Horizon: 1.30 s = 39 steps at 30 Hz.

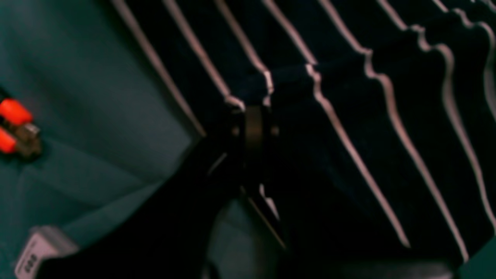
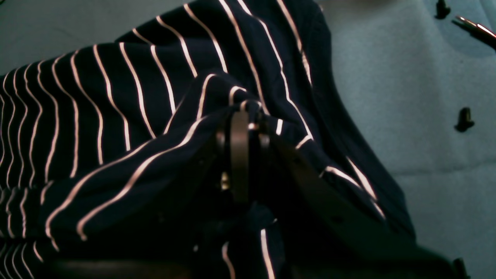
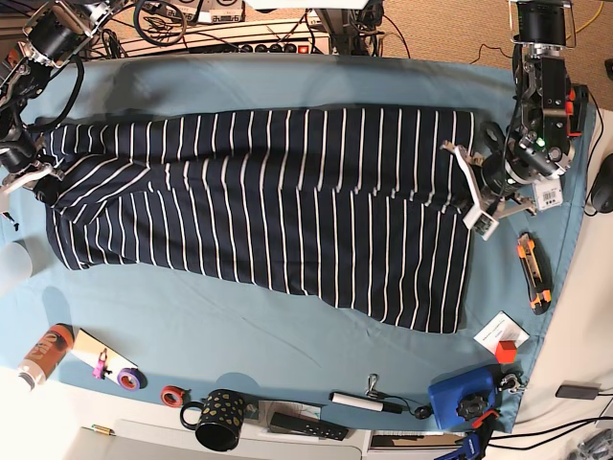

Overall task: Layout the t-shirt on the table in an organized manner, then fold the t-shirt properly
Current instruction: 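Grasp the folded edge with the left gripper and tuck it under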

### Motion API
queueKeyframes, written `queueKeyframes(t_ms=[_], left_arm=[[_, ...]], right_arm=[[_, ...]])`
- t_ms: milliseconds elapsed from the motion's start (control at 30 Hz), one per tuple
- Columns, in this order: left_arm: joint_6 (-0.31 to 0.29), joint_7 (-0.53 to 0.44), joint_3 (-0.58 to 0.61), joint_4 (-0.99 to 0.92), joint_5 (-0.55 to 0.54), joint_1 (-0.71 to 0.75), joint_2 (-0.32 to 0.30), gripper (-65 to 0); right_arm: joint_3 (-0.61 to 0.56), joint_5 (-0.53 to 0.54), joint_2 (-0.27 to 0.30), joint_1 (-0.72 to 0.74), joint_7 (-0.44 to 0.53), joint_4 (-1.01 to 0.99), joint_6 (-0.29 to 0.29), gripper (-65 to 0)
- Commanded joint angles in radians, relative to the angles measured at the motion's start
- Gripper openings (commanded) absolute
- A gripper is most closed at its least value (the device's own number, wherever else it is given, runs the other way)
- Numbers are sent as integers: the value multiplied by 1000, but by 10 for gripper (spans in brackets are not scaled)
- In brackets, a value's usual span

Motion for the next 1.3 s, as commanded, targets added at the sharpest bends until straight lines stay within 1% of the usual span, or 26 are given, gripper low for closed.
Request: queueKeyframes(t_ms=[0, 100, 200, 300, 433, 600, 667, 700, 733, 767, 833, 867, 900, 1000, 1067, 1133, 1267], left_arm=[[12, -21, -14, 20, -6, -14, -12, -650], [34, -21, -41, 21, -6, -14, -11, -650], [33, -23, -84, 21, -6, -14, -11, -650], [33, -53, -116, 21, -6, -14, -11, -650], [24, -97, -116, 21, -7, -14, -5, -650], [25, -91, -116, 21, -7, -8, 6, -650], [10, -89, -116, 21, -6, -8, 6, -650], [-14, -89, -116, 21, -7, -8, 6, -650], [-37, -89, -116, 21, -7, -8, 5, -616], [-54, -89, -116, 21, -7, -8, 5, -557], [-51, -89, -116, 21, -7, -8, 5, -445], [-39, -86, -116, 21, -7, -8, 5, -407], [-17, -78, -116, 21, -7, -9, 5, -389], [31, -63, -116, 21, -7, -8, 5, -388], [33, -63, -116, 21, -7, -9, 5, -388], [32, -63, -116, 21, -7, -8, 5, -388], [29, -63, -116, 21, -7, -8, 5, -388]], right_arm=[[7, 16, 29, 11, 26, 17, 1, -650], [7, 16, 29, 11, 25, 17, 1, -650], [7, 14, 29, 11, 26, 17, 1, -650], [7, 14, 29, 11, 26, 17, 1, -650], [7, 14, 29, 11, 26, 17, 1, -650], [7, 3, 29, 11, 29, 17, 1, -650], [7, -28, 29, 11, 54, 17, 1, -650], [6, -45, 29, 11, 74, 17, 1, -650], [6, -58, 29, 12, 92, 17, 1, -650], [5, -67, 29, 12, 107, 17, 1, -650], [5, -66, 29, 12, 126, 17, 1, -650], [5, -67, 29, 14, 135, 17, 1, -650], [5, -68, 29, 14, 143, 17, 1, -650], [5, -91, 29, 15, 194, 17, 1, -650], [5, -122, 29, 18, 222, 17, 1, -650], [5, -140, 29, 27, 225, 17, 1, -650], [5, -141, 29, 34, 227, 17, 1, -650]])
